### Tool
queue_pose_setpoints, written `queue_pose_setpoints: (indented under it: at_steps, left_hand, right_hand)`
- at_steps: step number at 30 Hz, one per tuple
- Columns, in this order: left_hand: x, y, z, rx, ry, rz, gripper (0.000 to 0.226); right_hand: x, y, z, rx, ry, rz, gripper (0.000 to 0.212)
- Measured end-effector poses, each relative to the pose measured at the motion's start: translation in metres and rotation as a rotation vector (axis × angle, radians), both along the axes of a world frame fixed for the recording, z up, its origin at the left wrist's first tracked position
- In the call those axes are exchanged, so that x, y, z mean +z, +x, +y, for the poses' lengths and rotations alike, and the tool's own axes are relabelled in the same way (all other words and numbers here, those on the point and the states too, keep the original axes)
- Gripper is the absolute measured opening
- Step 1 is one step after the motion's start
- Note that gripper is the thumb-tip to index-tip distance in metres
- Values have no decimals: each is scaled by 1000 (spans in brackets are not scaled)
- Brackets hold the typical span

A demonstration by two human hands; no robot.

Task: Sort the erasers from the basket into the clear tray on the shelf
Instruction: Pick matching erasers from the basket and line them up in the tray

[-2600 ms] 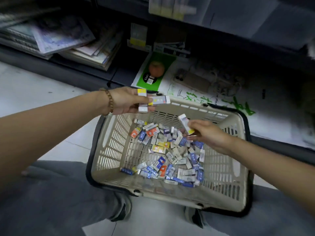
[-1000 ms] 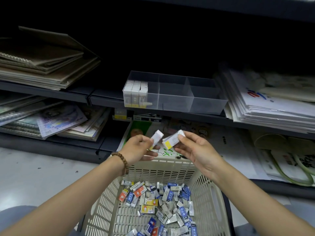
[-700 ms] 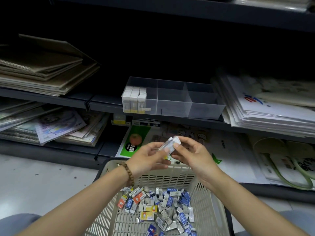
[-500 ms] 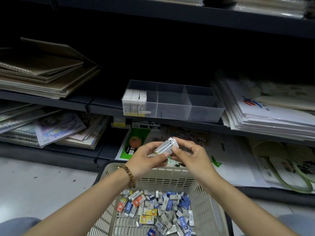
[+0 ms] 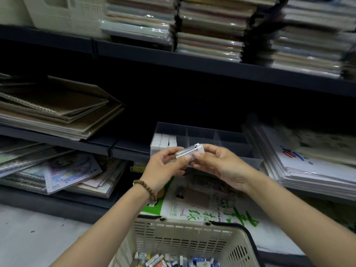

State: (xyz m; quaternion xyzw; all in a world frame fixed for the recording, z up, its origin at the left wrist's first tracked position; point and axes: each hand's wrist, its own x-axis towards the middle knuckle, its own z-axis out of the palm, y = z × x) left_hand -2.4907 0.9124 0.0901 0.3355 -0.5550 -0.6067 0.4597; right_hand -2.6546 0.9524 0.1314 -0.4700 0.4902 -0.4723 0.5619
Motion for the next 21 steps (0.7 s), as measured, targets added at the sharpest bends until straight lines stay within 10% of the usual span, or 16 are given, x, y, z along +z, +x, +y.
queue_pose_setpoints:
  at_steps: [8,21]
  left_hand:
    - [-8,43,-50,354,-215,-235,39]
    - [-38,33,-63,240,-54,-204,37]
  right_hand:
    - [44,-8,-73,-74,-77,487,48]
    - [14,18,-128,-49,-59,1267,61]
